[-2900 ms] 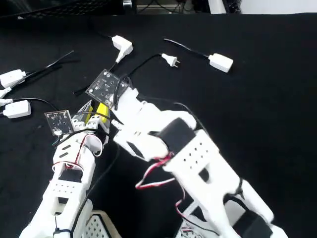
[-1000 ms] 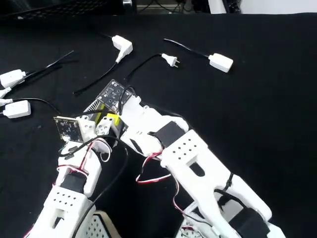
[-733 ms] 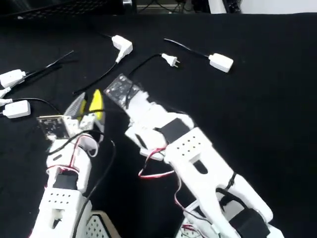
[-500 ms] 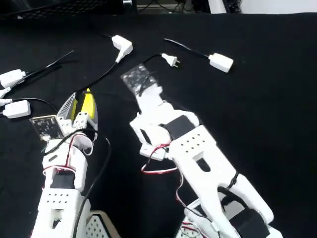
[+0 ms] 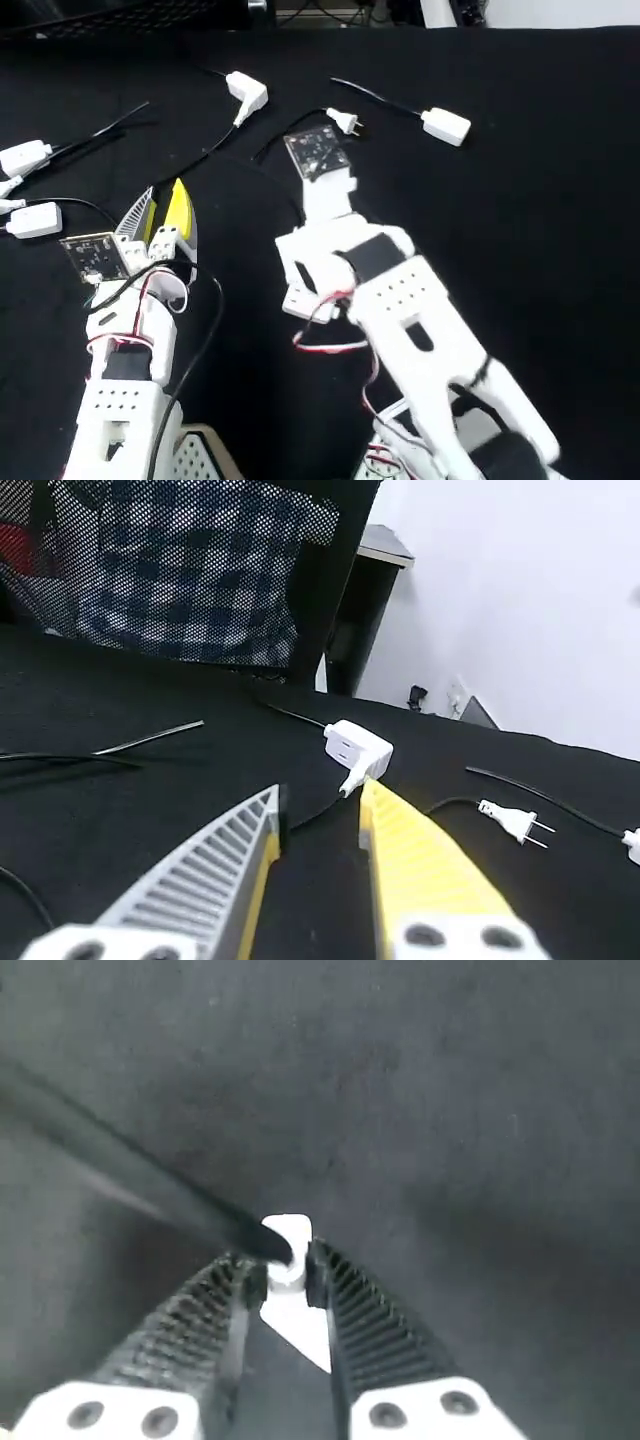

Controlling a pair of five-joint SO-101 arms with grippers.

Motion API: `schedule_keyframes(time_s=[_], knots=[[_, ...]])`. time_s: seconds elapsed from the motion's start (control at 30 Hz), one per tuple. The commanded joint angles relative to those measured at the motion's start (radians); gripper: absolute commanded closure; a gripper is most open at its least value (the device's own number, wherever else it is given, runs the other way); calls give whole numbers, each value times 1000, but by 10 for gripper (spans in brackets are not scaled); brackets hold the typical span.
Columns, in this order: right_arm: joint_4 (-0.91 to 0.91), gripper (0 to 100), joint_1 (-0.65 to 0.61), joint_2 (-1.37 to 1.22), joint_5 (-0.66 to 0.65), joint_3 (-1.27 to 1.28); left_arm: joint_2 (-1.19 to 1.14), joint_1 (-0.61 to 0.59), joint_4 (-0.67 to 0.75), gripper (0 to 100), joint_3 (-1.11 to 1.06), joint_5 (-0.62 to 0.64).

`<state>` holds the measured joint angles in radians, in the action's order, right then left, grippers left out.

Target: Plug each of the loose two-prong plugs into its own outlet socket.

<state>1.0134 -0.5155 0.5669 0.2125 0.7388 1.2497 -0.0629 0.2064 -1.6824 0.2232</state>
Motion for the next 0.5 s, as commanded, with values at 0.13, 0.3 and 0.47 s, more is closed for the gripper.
schedule_keyframes(time_s=[0.13, 0.3, 0.47], knots=[[-15, 985, -25, 332, 219, 202, 6, -5, -3, 855, -21, -5], [-181, 986, -135, 573, 255, 464, 6, -5, -3, 855, -21, -5], [-334, 986, -195, 776, 282, 694, 6, -5, -3, 855, -21, -5]])
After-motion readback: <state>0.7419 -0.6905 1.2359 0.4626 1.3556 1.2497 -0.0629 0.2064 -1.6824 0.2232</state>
